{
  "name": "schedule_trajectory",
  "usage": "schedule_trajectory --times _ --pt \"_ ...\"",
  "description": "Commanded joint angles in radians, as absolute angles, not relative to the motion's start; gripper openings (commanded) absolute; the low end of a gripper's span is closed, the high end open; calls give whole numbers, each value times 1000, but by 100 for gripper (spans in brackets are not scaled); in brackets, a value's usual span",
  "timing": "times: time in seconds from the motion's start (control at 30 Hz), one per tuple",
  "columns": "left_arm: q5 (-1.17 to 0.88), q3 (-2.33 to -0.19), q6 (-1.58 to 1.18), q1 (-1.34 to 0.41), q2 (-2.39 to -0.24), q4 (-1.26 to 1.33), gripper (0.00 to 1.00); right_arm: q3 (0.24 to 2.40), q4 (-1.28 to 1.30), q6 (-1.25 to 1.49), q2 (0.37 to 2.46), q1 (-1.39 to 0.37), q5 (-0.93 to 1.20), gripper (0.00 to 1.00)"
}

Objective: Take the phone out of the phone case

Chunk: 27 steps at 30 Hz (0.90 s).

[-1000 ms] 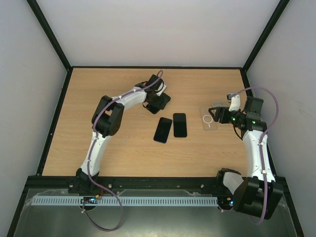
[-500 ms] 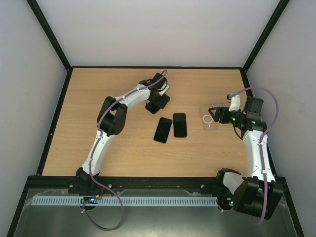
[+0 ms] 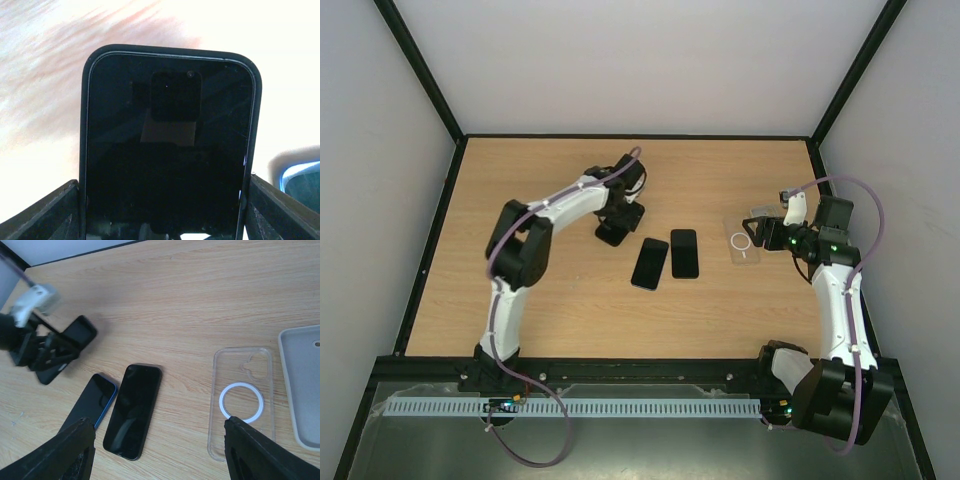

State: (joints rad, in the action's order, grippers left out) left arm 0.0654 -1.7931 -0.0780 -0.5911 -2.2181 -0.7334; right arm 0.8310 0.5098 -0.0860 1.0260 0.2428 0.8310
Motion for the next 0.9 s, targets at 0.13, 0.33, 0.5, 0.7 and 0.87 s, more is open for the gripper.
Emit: schedule_trajectory --times 0.13,0.33,0.5,0.7,0.87 --pt "67 -1338 -278 -692 -1752 -702 56 829 502 -97 973 247 831 70" --pt "68 -1102 -430 -794 -1553 -742 58 831 504 -99 979 247 838 70" --pt "37 -970 -496 -811 -1464 -765 60 829 503 -99 964 247 839 70" --pt "-3 -919 -517 -819 -1492 -756 62 832 505 -100 971 247 843 70" --pt "-22 -934 -504 -830 -1574 -750 64 829 501 -96 954 247 837 70"
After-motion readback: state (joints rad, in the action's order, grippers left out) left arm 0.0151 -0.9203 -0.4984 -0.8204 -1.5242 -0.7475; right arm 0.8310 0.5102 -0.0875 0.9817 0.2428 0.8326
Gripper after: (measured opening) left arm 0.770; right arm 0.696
